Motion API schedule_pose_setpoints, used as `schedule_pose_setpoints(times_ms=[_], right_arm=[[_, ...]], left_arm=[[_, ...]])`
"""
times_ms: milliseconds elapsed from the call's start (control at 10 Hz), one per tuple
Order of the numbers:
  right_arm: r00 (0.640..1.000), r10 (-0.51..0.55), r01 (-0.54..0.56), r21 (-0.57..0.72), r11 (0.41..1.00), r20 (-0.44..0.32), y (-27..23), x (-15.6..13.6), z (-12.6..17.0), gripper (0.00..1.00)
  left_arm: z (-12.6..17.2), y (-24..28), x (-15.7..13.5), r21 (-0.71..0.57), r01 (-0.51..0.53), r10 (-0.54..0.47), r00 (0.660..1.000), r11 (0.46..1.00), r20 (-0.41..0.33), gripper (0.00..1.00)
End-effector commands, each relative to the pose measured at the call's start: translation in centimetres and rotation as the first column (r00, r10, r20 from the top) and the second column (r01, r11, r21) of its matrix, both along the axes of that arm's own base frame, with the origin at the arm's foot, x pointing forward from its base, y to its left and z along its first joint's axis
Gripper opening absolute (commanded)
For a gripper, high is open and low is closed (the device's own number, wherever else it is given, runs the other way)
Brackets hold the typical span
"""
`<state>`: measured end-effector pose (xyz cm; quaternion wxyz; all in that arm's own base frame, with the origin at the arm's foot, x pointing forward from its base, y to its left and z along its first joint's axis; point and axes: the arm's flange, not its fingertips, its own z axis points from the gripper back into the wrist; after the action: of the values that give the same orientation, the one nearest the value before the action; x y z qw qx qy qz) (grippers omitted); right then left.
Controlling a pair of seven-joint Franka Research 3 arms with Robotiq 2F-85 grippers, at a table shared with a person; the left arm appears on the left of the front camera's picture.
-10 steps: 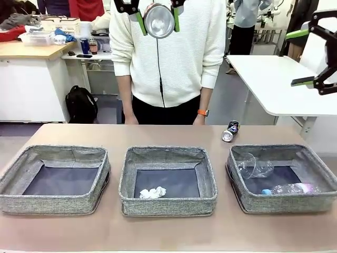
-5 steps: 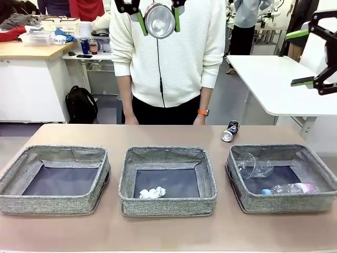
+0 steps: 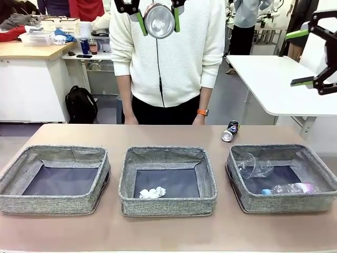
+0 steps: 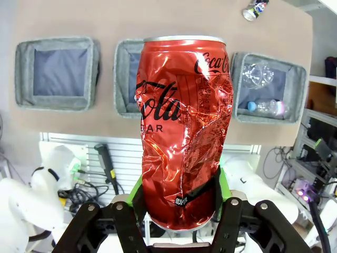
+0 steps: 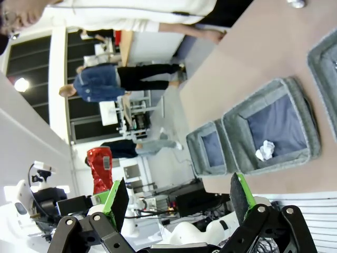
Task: Sort the waste into the appropriate baskets.
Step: Place the picked waste into the Fabric basket indicated by the person.
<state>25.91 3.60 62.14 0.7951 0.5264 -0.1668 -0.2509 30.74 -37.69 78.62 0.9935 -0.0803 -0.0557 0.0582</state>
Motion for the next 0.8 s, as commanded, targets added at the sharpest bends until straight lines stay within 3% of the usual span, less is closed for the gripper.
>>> schedule_pose_setpoints(times_ms=[0,700], right_arm=[[1.000,0.018,-0.018,0.012,1.000,0.019,-0.12,0.37,0.13,1.00],[1.000,0.018,-0.018,0.012,1.000,0.019,-0.12,0.37,0.13,1.00]], left_arm=[[-0.04,0.23,-0.22,-0.001,-0.017,0.017,1.000,1.000,0.012,0.57],[-0.04,0.23,-0.22,-0.001,-0.017,0.017,1.000,1.000,0.012,0.57]])
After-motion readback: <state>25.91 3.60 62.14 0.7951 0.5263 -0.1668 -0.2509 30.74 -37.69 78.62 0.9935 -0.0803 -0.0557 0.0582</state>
